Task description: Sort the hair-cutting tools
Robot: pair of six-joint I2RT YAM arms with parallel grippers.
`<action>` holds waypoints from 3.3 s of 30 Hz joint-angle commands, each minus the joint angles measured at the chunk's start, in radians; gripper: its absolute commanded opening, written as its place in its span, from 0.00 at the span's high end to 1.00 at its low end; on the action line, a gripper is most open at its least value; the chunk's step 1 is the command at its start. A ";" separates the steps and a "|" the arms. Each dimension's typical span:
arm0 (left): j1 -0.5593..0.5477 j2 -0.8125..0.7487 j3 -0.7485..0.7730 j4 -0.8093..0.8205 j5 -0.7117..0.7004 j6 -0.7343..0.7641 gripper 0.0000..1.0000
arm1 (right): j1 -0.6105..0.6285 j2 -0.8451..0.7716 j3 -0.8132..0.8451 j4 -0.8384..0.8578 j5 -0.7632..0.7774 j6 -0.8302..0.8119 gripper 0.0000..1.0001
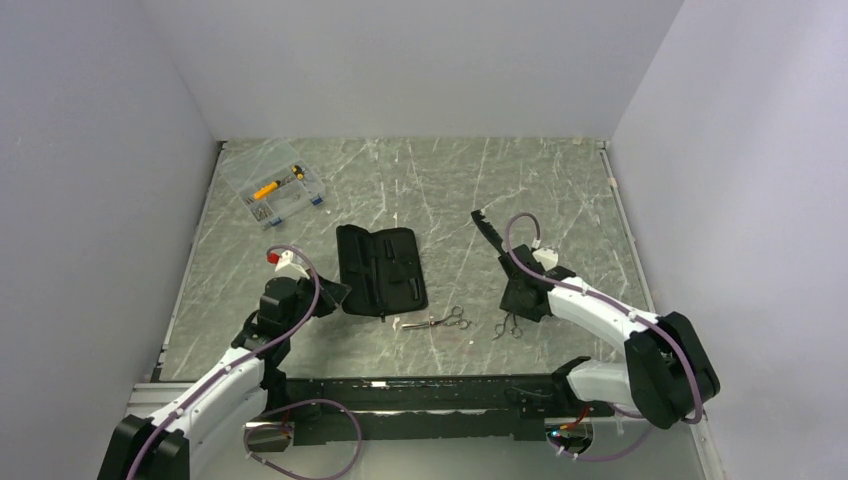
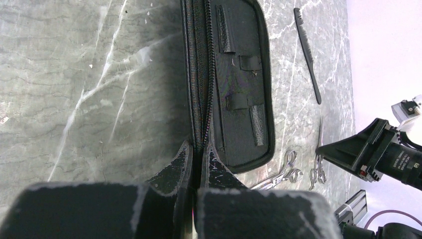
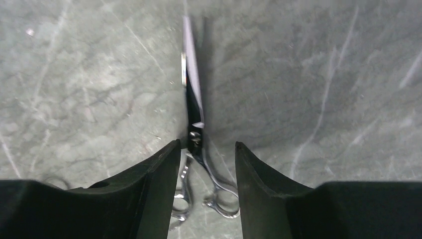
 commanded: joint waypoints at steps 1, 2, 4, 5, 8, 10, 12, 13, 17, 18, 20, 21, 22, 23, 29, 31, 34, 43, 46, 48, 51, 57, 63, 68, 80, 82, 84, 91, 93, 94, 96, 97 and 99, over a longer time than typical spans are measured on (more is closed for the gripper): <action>-0.001 -0.019 -0.008 0.035 0.007 -0.009 1.00 | 0.002 0.029 0.017 0.062 0.018 -0.025 0.55; 0.000 -0.022 -0.009 0.033 0.005 -0.010 1.00 | 0.002 0.030 0.014 0.071 0.014 -0.029 0.58; 0.000 -0.028 -0.011 0.032 0.001 -0.010 1.00 | 0.002 0.035 0.005 0.085 0.006 -0.034 0.63; 0.000 -0.028 -0.010 0.031 0.000 -0.010 1.00 | 0.002 0.038 0.002 0.091 0.002 -0.035 0.66; 0.000 -0.024 -0.005 0.031 0.001 -0.007 1.00 | 0.001 0.050 -0.004 0.105 -0.012 -0.037 0.75; 0.000 -0.018 -0.002 0.033 0.003 -0.006 1.00 | 0.002 0.048 -0.011 0.113 -0.019 -0.037 0.80; 0.000 -0.012 -0.002 0.035 0.005 -0.007 1.00 | 0.002 0.042 -0.017 0.118 -0.021 -0.039 0.84; 0.000 -0.010 -0.001 0.035 0.006 -0.006 1.00 | 0.002 0.038 -0.017 0.118 -0.021 -0.040 0.86; 0.001 -0.007 -0.005 0.035 0.007 -0.008 1.00 | 0.002 0.026 -0.011 0.118 -0.021 -0.050 0.99; 0.000 -0.008 -0.004 0.034 0.006 -0.011 1.00 | 0.002 0.020 -0.007 0.115 -0.019 -0.053 1.00; 0.000 -0.010 -0.003 0.029 0.003 -0.010 1.00 | 0.004 0.006 -0.007 0.126 -0.027 -0.062 1.00; 0.000 -0.012 -0.003 0.026 0.002 -0.009 1.00 | 0.003 0.000 -0.006 0.129 -0.031 -0.066 1.00; 0.001 -0.014 -0.001 0.022 -0.001 -0.009 1.00 | 0.004 -0.003 -0.002 0.128 -0.032 -0.071 1.00; 0.001 -0.015 0.000 0.019 -0.002 -0.008 1.00 | 0.004 -0.005 0.003 0.124 -0.033 -0.076 1.00; 0.000 -0.018 0.007 0.000 -0.003 -0.004 1.00 | 0.025 -0.077 0.074 0.056 -0.041 -0.099 1.00; 0.000 -0.015 0.007 -0.002 -0.006 -0.006 1.00 | 0.034 -0.100 0.099 0.032 -0.041 -0.109 1.00; 0.000 -0.008 0.012 -0.008 -0.010 -0.004 1.00 | 0.054 -0.115 0.137 0.002 -0.040 -0.124 1.00; 0.000 0.000 0.022 -0.020 -0.010 -0.001 1.00 | 0.204 0.014 0.316 0.006 -0.200 -0.211 1.00; -0.001 0.000 0.016 -0.017 -0.010 -0.004 1.00 | 0.245 0.102 0.389 -0.001 -0.275 -0.255 1.00; -0.002 -0.004 0.013 -0.017 -0.015 -0.007 1.00 | 0.269 0.169 0.442 -0.027 -0.306 -0.286 1.00; -0.003 -0.016 0.015 -0.014 -0.014 -0.010 1.00 | 0.294 0.255 0.509 -0.069 -0.364 -0.333 1.00; -0.008 -0.035 0.038 -0.042 -0.032 0.004 1.00 | 0.347 0.434 0.680 -0.184 -0.448 -0.400 1.00; -0.008 -0.019 0.036 -0.023 -0.036 -0.005 1.00 | 0.378 0.568 0.784 -0.228 -0.456 -0.393 1.00; -0.009 -0.003 0.026 -0.001 -0.038 -0.019 1.00 | 0.388 0.613 0.779 -0.182 -0.410 -0.339 1.00; -0.011 -0.022 0.023 -0.008 -0.059 -0.027 1.00 | 0.415 0.657 0.775 -0.090 -0.399 -0.261 1.00; -0.012 -0.028 0.018 -0.007 -0.062 -0.028 1.00 | 0.423 0.671 0.781 -0.086 -0.400 -0.257 1.00; -0.012 -0.034 0.015 -0.008 -0.063 -0.029 1.00 | 0.430 0.683 0.783 -0.083 -0.402 -0.255 1.00; -0.014 -0.047 0.008 -0.006 -0.053 -0.020 1.00 | 0.432 0.704 0.780 -0.060 -0.398 -0.243 1.00; -0.014 -0.051 0.007 -0.009 -0.052 -0.019 1.00 | 0.432 0.712 0.793 -0.063 -0.397 -0.245 1.00; -0.015 -0.051 0.006 -0.010 -0.051 -0.017 1.00 | 0.431 0.718 0.802 -0.064 -0.395 -0.246 1.00; -0.015 -0.052 0.004 -0.010 -0.049 -0.016 1.00 | 0.431 0.727 0.819 -0.069 -0.390 -0.252 1.00; -0.015 -0.052 0.002 -0.008 -0.046 -0.016 1.00 | 0.431 0.735 0.829 -0.072 -0.389 -0.254 1.00; -0.015 -0.050 -0.001 -0.001 -0.040 -0.016 1.00 | 0.431 0.755 0.849 -0.078 -0.381 -0.259 1.00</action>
